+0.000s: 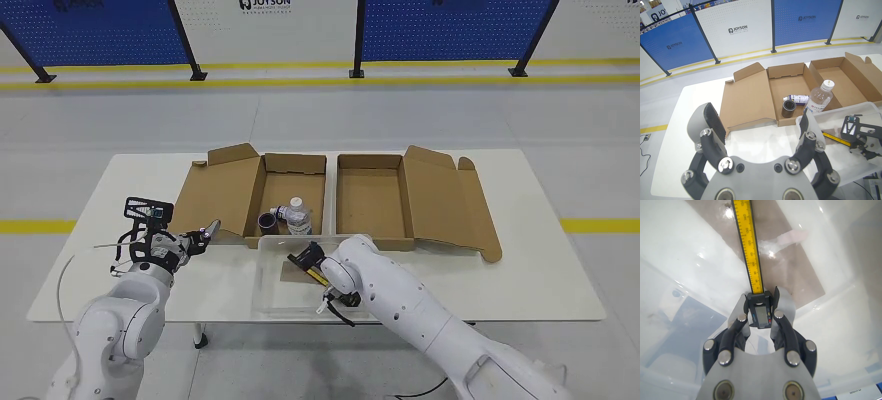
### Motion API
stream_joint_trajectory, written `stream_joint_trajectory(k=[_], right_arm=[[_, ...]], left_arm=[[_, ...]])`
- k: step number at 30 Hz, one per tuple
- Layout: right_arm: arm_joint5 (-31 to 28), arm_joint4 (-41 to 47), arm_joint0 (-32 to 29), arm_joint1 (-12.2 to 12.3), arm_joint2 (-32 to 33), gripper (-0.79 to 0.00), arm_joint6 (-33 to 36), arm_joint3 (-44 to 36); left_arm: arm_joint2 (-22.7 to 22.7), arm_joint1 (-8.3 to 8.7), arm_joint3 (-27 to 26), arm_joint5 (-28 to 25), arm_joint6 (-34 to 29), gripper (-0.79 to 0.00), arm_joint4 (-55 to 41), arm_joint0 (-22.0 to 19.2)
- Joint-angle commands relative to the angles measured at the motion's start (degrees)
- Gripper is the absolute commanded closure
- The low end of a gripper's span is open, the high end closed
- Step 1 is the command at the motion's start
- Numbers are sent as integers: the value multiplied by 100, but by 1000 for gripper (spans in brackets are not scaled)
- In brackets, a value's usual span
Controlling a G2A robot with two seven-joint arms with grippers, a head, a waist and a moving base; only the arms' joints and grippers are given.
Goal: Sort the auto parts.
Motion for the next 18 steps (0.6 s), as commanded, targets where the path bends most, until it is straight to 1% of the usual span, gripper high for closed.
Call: stream_joint_trajectory(k=[1,7,18], right_arm=[[4,-18,3,-1,22,0,1,-27],[46,-90,-42,23,137,0,31,-266],[199,-417,-468,202,489,0,211,-1360]], left_arm=[[0,0,0,0,0,-785,0,0],[0,0,0,0,0,-785,0,0],[0,0,0,0,0,-785,0,0]])
